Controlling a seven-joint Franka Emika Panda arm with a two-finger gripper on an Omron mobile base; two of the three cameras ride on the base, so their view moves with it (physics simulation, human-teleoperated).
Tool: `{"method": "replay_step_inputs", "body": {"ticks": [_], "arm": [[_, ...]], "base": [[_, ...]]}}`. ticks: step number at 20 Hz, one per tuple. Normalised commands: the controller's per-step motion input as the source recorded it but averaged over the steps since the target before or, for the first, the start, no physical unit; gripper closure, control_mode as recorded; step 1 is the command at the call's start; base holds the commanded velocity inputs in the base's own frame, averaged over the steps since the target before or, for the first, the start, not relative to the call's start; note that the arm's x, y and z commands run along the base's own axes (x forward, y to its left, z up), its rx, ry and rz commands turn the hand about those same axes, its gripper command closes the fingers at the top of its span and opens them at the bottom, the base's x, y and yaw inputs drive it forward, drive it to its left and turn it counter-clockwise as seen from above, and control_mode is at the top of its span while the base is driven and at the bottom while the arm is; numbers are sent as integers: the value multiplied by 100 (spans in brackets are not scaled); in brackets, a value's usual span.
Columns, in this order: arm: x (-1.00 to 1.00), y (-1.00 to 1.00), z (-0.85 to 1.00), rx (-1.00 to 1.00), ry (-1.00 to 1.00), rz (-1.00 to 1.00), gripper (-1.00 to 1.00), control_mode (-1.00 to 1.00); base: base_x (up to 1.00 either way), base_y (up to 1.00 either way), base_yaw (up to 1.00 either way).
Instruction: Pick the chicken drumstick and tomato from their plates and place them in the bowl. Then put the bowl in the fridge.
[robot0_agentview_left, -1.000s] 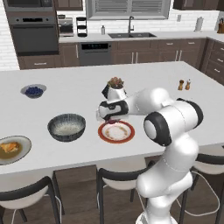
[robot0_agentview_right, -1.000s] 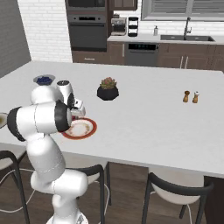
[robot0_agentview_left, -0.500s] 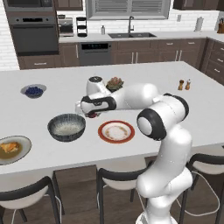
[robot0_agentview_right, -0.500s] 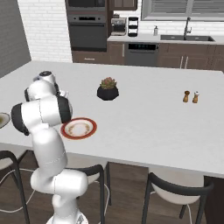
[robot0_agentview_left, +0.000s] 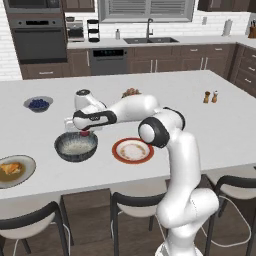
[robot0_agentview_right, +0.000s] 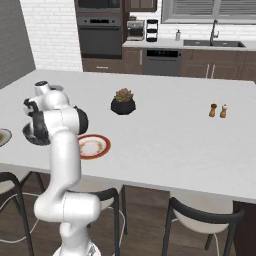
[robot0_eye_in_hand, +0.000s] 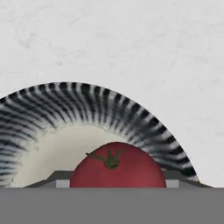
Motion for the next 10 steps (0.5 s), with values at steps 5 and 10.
{"method": "replay_step_inputs", "body": {"ticks": [5,10], "arm": [[18,41,-58,-15,11,0,100,-100],[0,0,-21,-3,5,0,-100,-100]], "base": [[0,0,0],[0,0,0]]}}
